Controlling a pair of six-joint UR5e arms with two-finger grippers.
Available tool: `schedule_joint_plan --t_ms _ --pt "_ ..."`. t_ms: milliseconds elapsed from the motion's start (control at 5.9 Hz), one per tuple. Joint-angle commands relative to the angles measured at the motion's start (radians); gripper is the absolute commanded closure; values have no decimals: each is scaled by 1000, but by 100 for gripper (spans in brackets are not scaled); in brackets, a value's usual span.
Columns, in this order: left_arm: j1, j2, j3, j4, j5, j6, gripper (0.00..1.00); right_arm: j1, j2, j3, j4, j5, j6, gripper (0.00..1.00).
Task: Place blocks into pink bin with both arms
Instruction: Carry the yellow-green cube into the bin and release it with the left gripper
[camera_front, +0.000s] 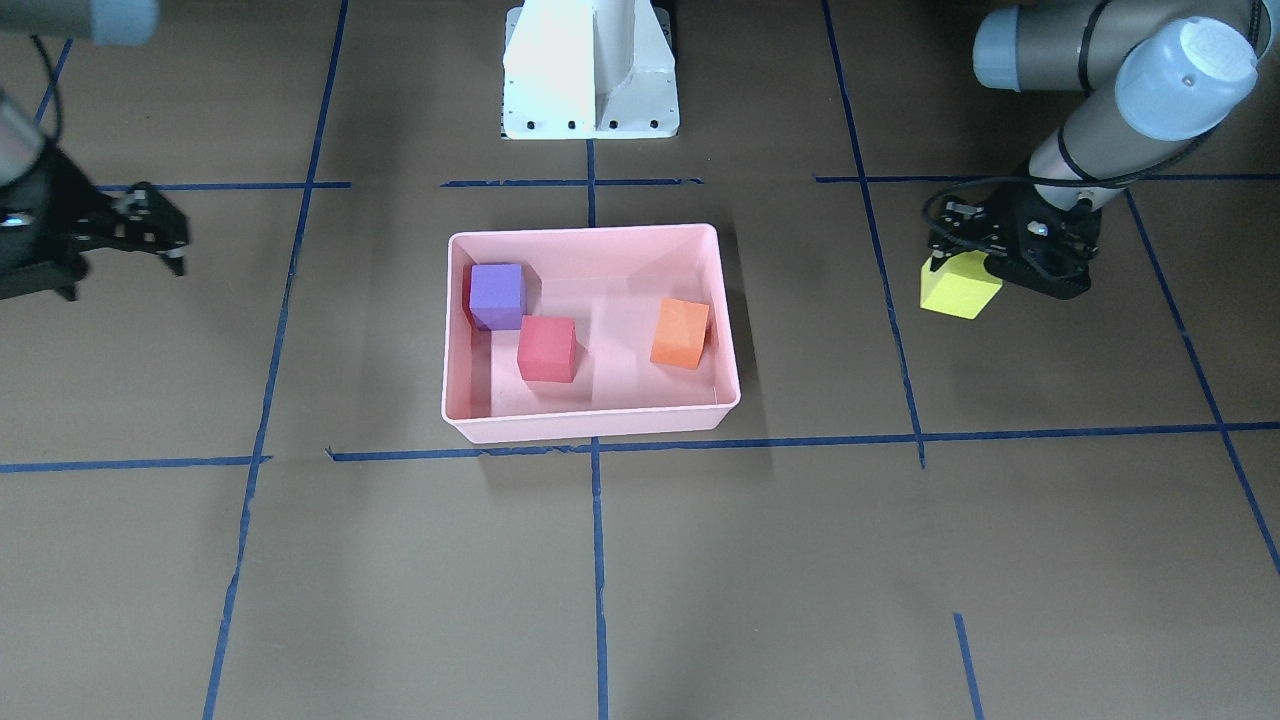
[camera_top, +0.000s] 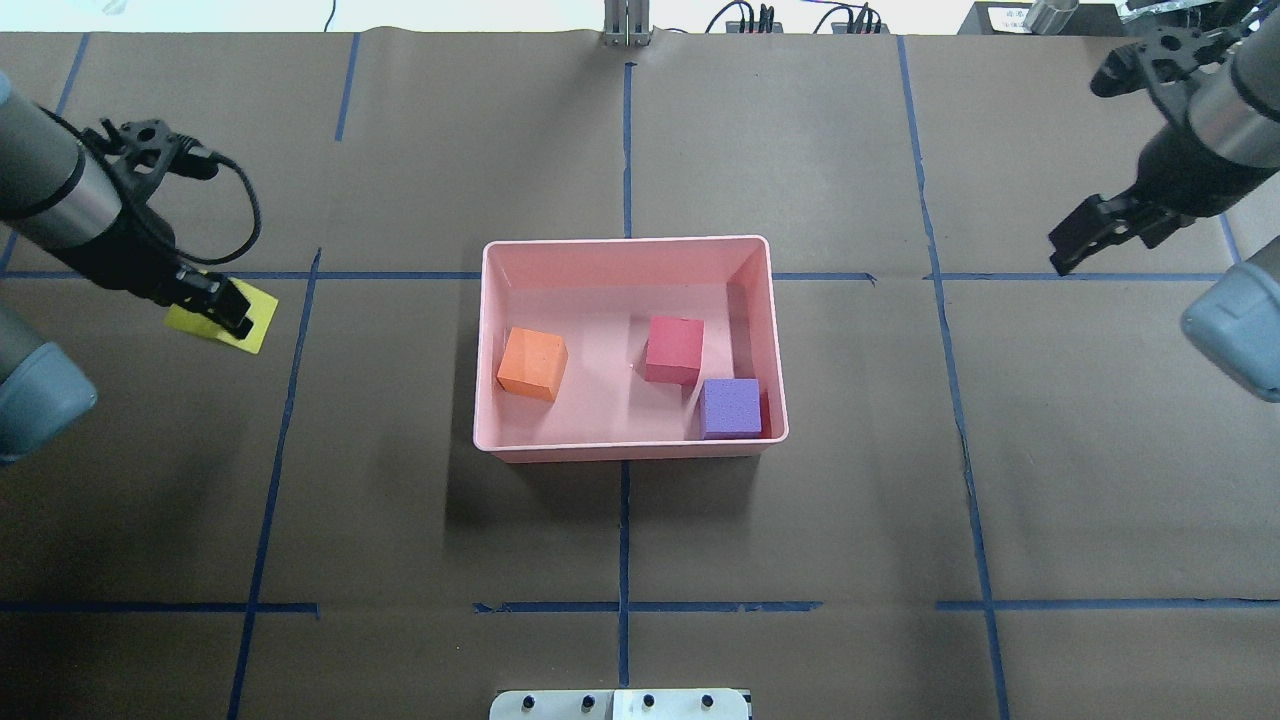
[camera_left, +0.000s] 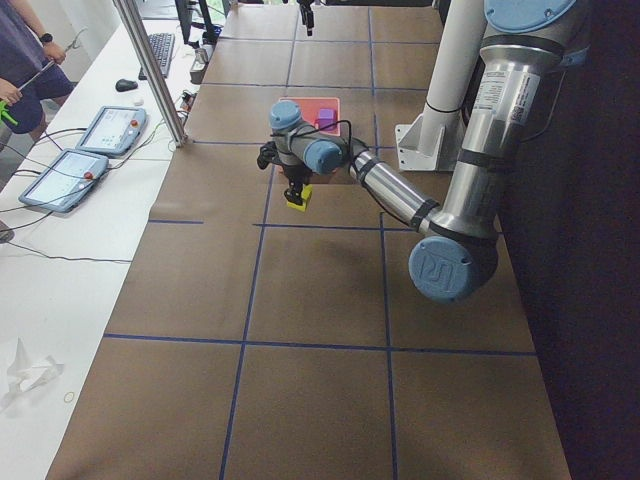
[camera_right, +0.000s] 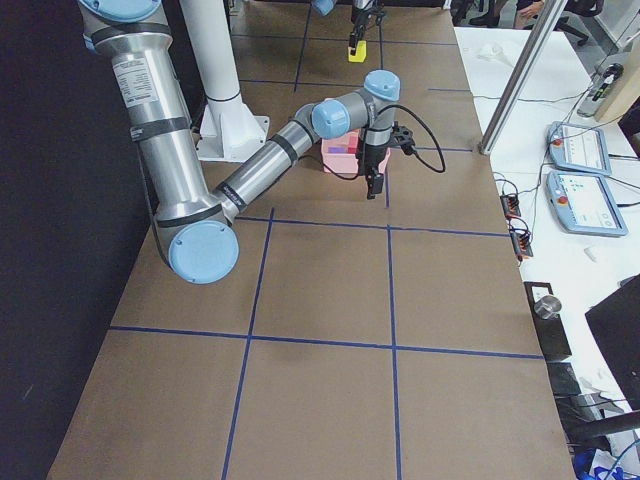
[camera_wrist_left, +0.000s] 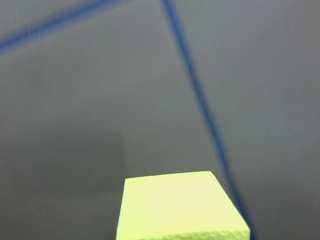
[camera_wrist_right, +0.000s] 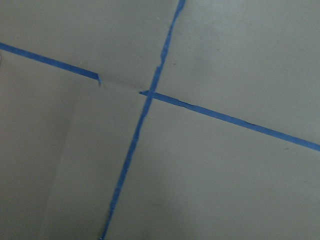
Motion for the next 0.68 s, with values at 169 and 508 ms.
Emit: schedule_joint_plan --t_ms 169,508 --pt "121 -335 49 106 26 -427 63 238 -199 -35 2 46 -427 0" --pt "291 -535 199 91 193 -626 59 311 -296 -35 12 71 -543 0"
